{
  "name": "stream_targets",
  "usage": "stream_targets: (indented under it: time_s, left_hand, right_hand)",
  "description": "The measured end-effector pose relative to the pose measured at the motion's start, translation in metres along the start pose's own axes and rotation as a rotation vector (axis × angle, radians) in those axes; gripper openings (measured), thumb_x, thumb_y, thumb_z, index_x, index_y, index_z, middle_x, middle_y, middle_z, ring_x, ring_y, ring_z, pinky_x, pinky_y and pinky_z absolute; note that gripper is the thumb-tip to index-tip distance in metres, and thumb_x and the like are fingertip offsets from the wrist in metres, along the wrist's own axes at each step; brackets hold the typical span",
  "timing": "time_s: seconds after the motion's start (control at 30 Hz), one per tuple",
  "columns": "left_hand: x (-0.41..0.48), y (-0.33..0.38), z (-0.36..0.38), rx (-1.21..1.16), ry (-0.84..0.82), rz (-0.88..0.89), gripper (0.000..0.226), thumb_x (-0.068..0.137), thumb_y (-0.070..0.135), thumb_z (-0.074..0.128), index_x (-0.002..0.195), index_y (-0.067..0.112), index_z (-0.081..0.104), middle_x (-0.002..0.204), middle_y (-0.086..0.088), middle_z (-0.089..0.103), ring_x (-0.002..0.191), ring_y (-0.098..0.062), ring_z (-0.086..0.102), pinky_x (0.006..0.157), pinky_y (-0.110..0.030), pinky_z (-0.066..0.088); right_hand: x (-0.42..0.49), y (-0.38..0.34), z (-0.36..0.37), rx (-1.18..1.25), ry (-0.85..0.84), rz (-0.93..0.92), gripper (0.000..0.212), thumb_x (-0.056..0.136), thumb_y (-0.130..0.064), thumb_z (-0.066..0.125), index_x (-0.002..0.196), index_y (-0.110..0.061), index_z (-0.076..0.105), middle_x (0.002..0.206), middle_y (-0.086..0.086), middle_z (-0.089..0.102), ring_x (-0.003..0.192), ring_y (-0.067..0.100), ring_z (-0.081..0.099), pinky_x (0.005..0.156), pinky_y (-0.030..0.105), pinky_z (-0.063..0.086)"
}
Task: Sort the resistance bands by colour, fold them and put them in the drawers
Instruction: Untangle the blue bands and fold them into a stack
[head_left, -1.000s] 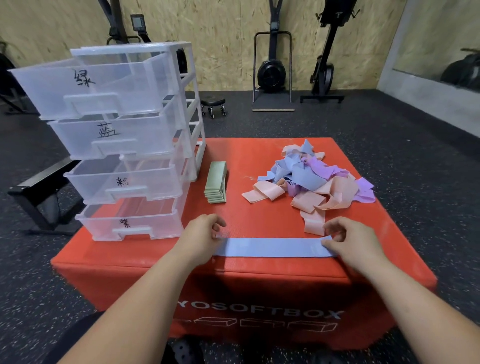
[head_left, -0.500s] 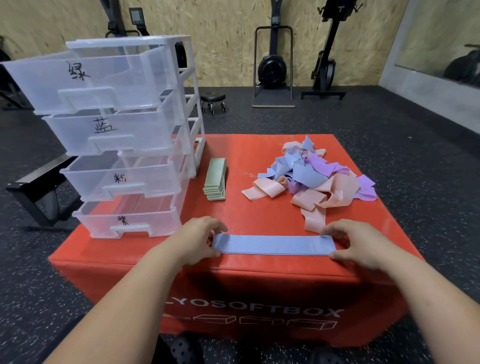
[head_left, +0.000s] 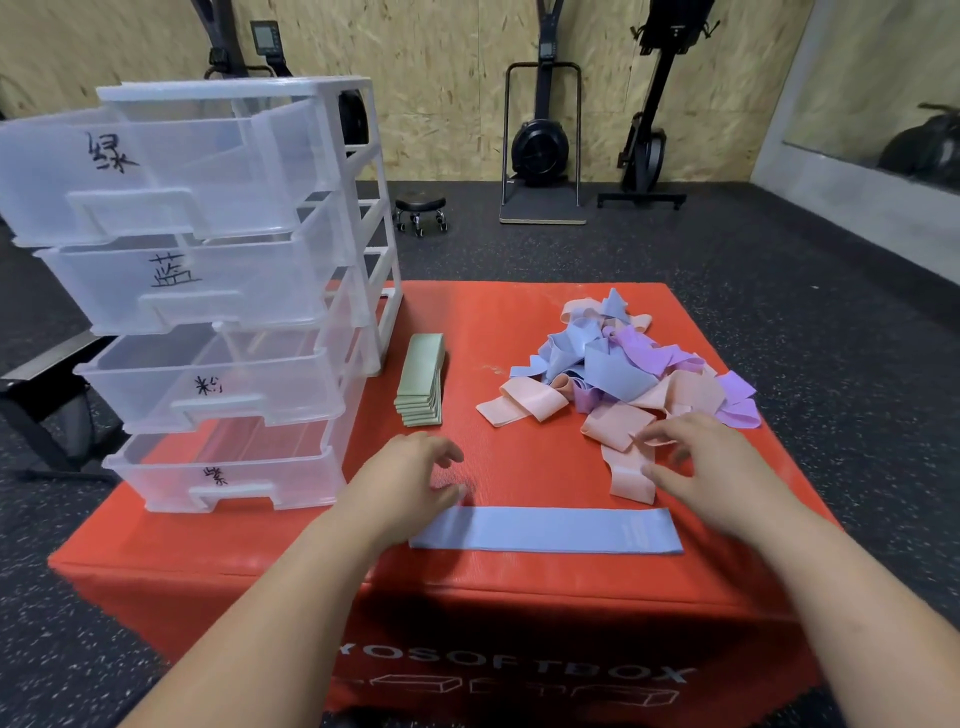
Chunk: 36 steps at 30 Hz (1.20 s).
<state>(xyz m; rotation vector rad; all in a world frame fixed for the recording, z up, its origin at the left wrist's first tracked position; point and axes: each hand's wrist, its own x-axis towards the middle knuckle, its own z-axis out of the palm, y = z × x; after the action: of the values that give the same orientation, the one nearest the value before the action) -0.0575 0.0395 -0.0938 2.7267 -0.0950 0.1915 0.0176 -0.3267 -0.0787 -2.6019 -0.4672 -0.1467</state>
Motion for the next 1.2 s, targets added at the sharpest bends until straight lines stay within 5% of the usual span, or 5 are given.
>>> stream_targets:
  time_s: [0.4, 0.57, 0.7, 0.9, 1.2]
  left_hand:
    - [0.067, 0.027, 0.038, -0.011, 0.018, 0.118, 0.030, 0.094, 0.040, 0.068, 0.123, 0.031, 0.070, 0.118, 0.008, 0.067, 0.112, -0.018, 0.059, 0.094, -0.039, 0.051]
    - [0.083, 0.027, 0.042, -0.031, 0.042, 0.152, 0.028, 0.094, 0.037, 0.068, 0.122, 0.033, 0.070, 0.118, 0.010, 0.066, 0.112, -0.017, 0.057, 0.094, -0.037, 0.050]
    - [0.094, 0.031, 0.044, -0.063, 0.038, 0.173, 0.030, 0.092, 0.034, 0.069, 0.122, 0.033, 0.069, 0.117, 0.011, 0.065, 0.111, -0.019, 0.058, 0.091, -0.037, 0.050]
    - [0.104, 0.042, 0.047, -0.110, 0.040, 0.175, 0.029, 0.093, 0.038, 0.065, 0.121, 0.037, 0.068, 0.117, 0.011, 0.065, 0.114, -0.020, 0.059, 0.092, -0.043, 0.053]
    - [0.100, 0.056, 0.051, -0.084, 0.048, 0.179, 0.027, 0.097, 0.040, 0.067, 0.123, 0.033, 0.070, 0.118, 0.010, 0.066, 0.115, -0.017, 0.059, 0.093, -0.036, 0.050]
  right_hand:
    - [0.084, -0.021, 0.037, -0.220, -0.042, 0.078, 0.089, 0.089, -0.059, 0.069, 0.161, -0.038, 0.022, 0.171, -0.006, 0.017, 0.151, 0.026, 0.018, 0.117, 0.049, 0.033]
    - [0.103, -0.019, 0.043, -0.218, 0.031, 0.097, 0.064, 0.087, -0.049, 0.072, 0.143, -0.027, 0.051, 0.127, -0.002, 0.064, 0.123, 0.027, 0.047, 0.096, 0.043, 0.047]
    - [0.100, -0.024, 0.032, -0.099, 0.033, 0.029, 0.018, 0.091, -0.034, 0.072, 0.109, -0.036, 0.074, 0.091, -0.014, 0.070, 0.101, 0.017, 0.061, 0.078, 0.034, 0.047]
    - [0.080, -0.031, -0.018, 0.517, 0.196, -0.003, 0.019, 0.083, -0.011, 0.074, 0.085, -0.030, 0.077, 0.082, -0.012, 0.073, 0.065, 0.014, 0.062, 0.064, 0.022, 0.050]
    - [0.050, 0.041, -0.028, -0.123, -0.212, 0.282, 0.026, 0.071, -0.032, 0.081, 0.090, -0.042, 0.065, 0.067, -0.012, 0.066, 0.065, 0.005, 0.063, 0.067, 0.033, 0.053]
